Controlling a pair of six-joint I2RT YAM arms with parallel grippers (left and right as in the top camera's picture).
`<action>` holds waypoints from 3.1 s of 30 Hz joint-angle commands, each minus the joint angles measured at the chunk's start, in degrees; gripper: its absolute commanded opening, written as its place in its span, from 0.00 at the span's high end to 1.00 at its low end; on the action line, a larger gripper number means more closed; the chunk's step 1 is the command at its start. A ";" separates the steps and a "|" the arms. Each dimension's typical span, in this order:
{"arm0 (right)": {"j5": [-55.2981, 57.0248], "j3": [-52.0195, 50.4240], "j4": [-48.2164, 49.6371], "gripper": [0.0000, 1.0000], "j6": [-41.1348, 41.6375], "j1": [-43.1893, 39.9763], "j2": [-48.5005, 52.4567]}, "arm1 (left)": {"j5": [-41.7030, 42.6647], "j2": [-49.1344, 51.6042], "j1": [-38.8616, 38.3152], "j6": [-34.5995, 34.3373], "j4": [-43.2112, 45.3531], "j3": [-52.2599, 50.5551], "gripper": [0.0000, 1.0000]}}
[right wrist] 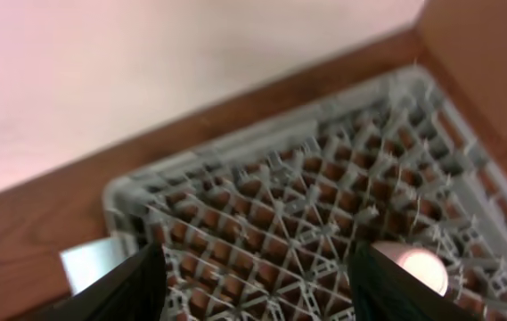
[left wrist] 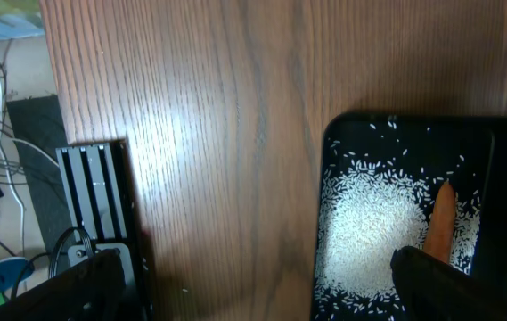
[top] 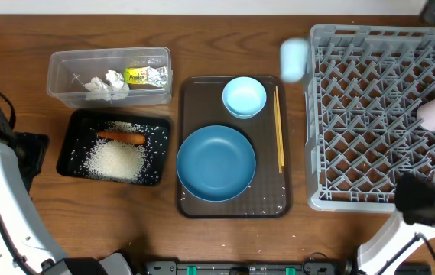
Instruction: Sort waste into correct bins and load items into the dishwasher rack
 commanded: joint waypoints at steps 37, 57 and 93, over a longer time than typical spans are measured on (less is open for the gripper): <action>7.04 -1.88 37.00 0.01 -2.86 34.10 31.47 | -0.31 0.22 0.24 0.37 -0.20 0.04 0.02; 14.69 -1.88 43.89 0.02 6.97 32.92 39.47 | -0.31 0.22 0.24 0.37 -0.20 0.04 0.02; 2.14 -1.88 54.36 0.12 0.98 31.28 45.42 | -0.31 0.22 0.24 0.37 -0.20 0.04 0.02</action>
